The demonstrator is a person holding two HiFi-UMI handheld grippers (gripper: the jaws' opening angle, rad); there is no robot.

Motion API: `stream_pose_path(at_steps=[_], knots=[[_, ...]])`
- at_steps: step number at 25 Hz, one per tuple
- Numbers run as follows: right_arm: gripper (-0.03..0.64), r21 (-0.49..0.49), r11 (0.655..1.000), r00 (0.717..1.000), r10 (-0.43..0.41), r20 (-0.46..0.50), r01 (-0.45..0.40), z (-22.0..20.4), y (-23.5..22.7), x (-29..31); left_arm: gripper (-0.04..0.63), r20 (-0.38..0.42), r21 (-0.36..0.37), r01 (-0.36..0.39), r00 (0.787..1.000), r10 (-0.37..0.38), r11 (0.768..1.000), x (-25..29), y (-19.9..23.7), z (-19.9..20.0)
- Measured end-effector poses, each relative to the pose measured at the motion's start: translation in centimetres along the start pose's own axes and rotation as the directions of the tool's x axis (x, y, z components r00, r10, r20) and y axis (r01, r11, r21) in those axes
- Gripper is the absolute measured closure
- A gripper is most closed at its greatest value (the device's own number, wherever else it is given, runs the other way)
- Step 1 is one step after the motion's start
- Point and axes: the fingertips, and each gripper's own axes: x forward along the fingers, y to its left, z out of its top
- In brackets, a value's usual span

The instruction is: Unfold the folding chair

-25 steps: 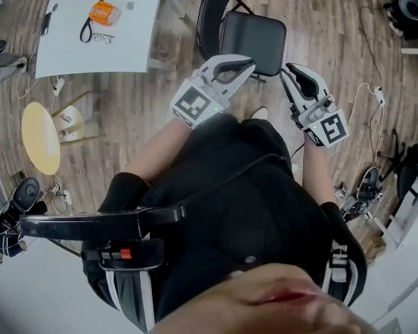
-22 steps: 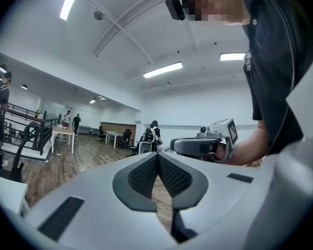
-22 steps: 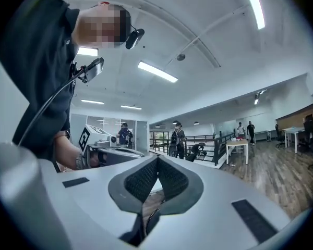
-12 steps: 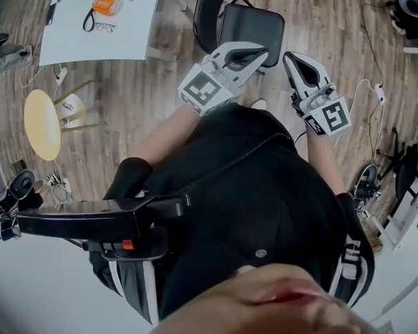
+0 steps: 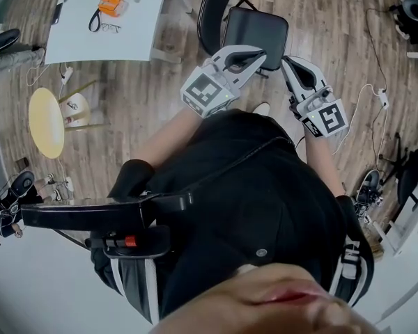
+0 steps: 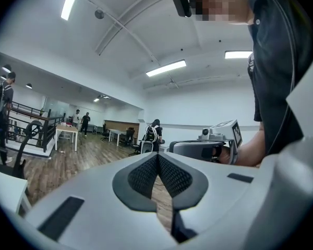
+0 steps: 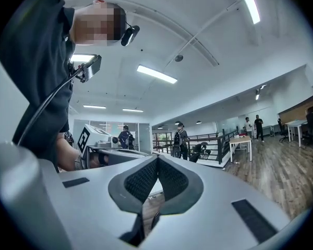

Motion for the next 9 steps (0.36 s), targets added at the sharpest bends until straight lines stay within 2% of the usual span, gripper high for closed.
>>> stream_pose_path(at_steps=[9], knots=[[0.609,-0.013,1.000,1.000,0.010,0.003,-0.010,-0.14,1.09,0.33,0.591,-0.001,-0.005,-0.001,1.000,0.001,1.000,-0.61,-0.21,-0.33]])
